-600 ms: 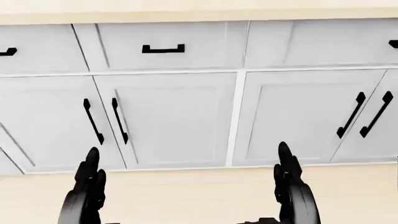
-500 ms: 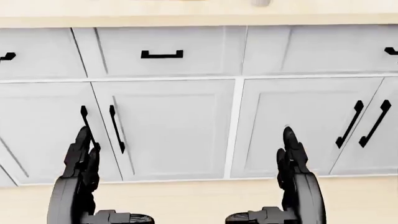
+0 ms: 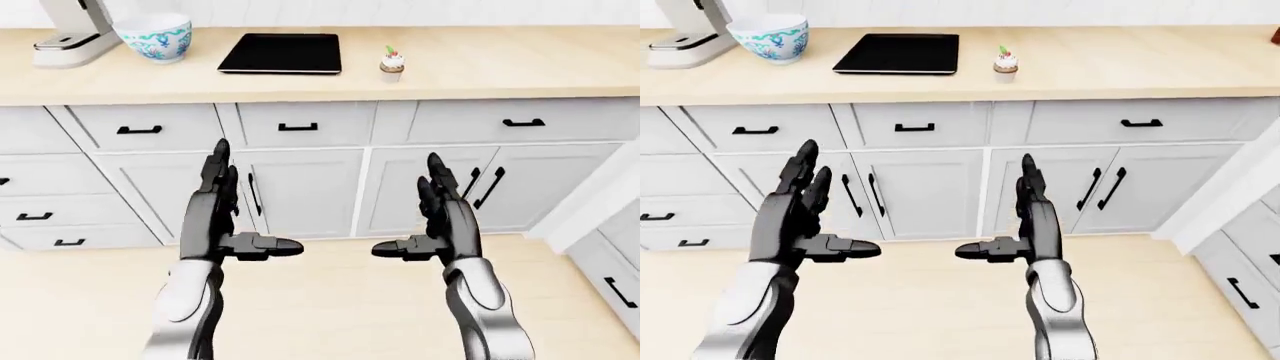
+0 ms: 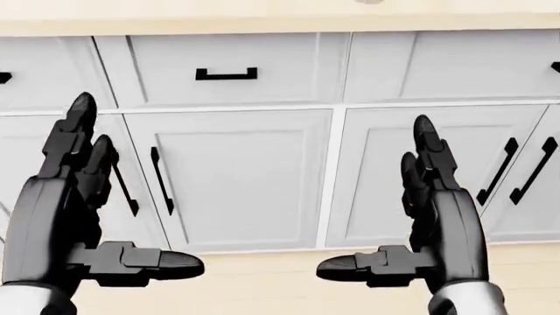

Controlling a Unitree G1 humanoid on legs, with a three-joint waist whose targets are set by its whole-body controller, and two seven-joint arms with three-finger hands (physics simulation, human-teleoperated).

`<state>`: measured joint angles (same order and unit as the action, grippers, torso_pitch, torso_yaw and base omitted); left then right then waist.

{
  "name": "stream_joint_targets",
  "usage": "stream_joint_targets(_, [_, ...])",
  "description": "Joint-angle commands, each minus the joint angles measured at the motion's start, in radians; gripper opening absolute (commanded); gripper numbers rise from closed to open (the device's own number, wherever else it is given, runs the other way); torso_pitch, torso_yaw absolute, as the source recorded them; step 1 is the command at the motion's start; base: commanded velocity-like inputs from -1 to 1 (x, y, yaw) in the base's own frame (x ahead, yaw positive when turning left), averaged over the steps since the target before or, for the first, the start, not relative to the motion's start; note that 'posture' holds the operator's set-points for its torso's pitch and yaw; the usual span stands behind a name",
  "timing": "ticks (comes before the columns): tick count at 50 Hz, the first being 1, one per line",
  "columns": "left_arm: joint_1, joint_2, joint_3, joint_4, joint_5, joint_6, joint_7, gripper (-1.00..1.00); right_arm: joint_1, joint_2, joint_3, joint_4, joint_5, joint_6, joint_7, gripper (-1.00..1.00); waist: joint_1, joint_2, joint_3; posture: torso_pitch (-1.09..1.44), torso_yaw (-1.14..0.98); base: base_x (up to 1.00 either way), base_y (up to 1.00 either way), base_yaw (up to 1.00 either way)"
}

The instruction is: Pick up the bowl with donut and place it on the tray. Pick up the cupcake and place it on the tray.

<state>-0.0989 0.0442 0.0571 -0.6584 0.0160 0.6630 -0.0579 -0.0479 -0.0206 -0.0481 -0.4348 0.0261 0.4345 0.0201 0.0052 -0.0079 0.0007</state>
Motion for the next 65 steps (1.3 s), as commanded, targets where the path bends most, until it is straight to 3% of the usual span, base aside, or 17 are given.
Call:
stream_joint_targets(1, [-0.045,0.013,0.024,-0.092,-0.011,0.083,-0.003,1.00,-0.015,-0.003,-0.016,-0.050,0.025,0.027,-0.006,1.00,-0.001,0.002,-0.014,0.00,0.00,0.00,0.00,0.00])
stream_joint_targets(5, [-0.098,0.040,0.062,-0.168,-0.025,0.190,-0.009,1.00,-0.040,-0.014,-0.044,-0.113,0.052,0.089,-0.024,1.00,-0.003,0.010,-0.024,0.00,0.00,0.00,0.11,0.00])
stream_joint_targets(8, [-0.117,0.052,0.078,-0.202,-0.037,0.234,-0.012,1.00,-0.048,-0.016,-0.043,-0.142,0.063,0.113,-0.034,1.00,-0.007,-0.050,0.007,0.00,0.00,0.00,0.65,0.00])
stream_joint_targets(11, [-0.124,0.061,0.089,-0.225,-0.043,0.258,-0.015,1.00,-0.051,-0.013,-0.029,-0.150,0.065,0.118,-0.042,1.00,-0.015,-0.046,0.000,0.00,0.00,0.00,0.70,0.00])
stream_joint_targets(17, [-0.097,0.057,0.093,-0.222,-0.052,0.233,-0.016,1.00,-0.040,-0.003,-0.011,-0.171,0.082,0.111,-0.044,1.00,-0.027,0.020,0.022,0.00,0.00,0.00,0.70,0.00])
stream_joint_targets(19, [-0.096,0.059,0.096,-0.212,-0.052,0.225,-0.019,1.00,-0.039,-0.003,-0.009,-0.173,0.085,0.107,-0.042,1.00,-0.028,0.069,0.012,0.00,0.00,0.00,0.71,0.00])
stream_joint_targets(20, [-0.098,0.061,0.101,-0.215,-0.054,0.229,-0.020,1.00,-0.039,-0.002,-0.008,-0.170,0.086,0.104,-0.042,1.00,-0.027,0.120,-0.005,0.00,0.00,0.00,0.70,0.00])
stream_joint_targets(23, [-0.085,0.057,0.110,-0.208,-0.057,0.209,-0.015,1.00,-0.043,0.001,-0.006,-0.149,0.090,0.084,-0.047,1.00,-0.020,0.083,0.020,0.00,0.00,0.00,0.59,0.00])
stream_joint_targets(30, [-0.064,0.054,0.104,-0.189,-0.060,0.175,-0.014,1.00,-0.042,0.002,0.010,-0.117,0.088,0.046,-0.041,1.00,-0.011,0.033,0.020,0.00,0.00,0.00,0.44,0.00])
stream_joint_targets(40, [-0.064,0.053,0.100,-0.171,-0.060,0.164,-0.014,1.00,-0.036,0.004,0.018,-0.104,0.084,0.034,-0.035,1.00,-0.015,0.017,0.015,0.00,0.00,0.00,0.40,0.00])
stream_joint_targets(44, [-0.061,0.051,0.096,-0.172,-0.057,0.164,-0.013,1.00,-0.034,0.004,0.016,-0.111,0.087,0.039,-0.034,1.00,-0.016,-0.018,0.006,0.00,0.00,0.00,0.39,0.00])
stream_joint_targets(45, [-0.062,0.052,0.094,-0.174,-0.055,0.167,-0.013,1.00,-0.035,0.005,0.017,-0.115,0.089,0.043,-0.034,1.00,-0.030,0.013,0.001,0.00,0.00,0.00,0.40,0.00])
stream_joint_targets(47, [-0.062,0.051,0.096,-0.169,-0.054,0.163,-0.014,1.00,-0.036,0.006,0.020,-0.104,0.088,0.032,-0.032,1.00,-0.020,-0.027,0.000,0.00,0.00,0.00,0.39,0.00])
stream_joint_targets(51, [-0.055,0.049,0.095,-0.156,-0.053,0.146,-0.017,1.00,-0.035,0.006,0.026,-0.101,0.084,0.028,-0.032,1.00,-0.024,0.012,0.012,0.00,0.00,0.00,0.39,0.00])
stream_joint_targets(54, [-0.061,0.050,0.096,-0.160,-0.053,0.154,-0.017,1.00,-0.035,0.008,0.028,-0.097,0.080,0.025,-0.032,1.00,-0.017,0.101,-0.015,0.00,0.00,0.00,0.45,0.00])
stream_joint_targets(58, [-0.066,0.053,0.094,-0.171,-0.050,0.169,-0.018,1.00,-0.034,0.009,0.025,-0.097,0.085,0.018,-0.029,1.00,-0.001,0.025,0.030,0.00,0.00,0.00,0.39,0.00])
stream_joint_targets(65, [-0.131,0.076,0.095,-0.206,-0.040,0.252,-0.022,1.00,-0.077,0.002,0.019,-0.159,0.095,0.075,-0.033,1.00,0.000,0.019,0.029,0.00,0.00,0.00,0.00,0.00])
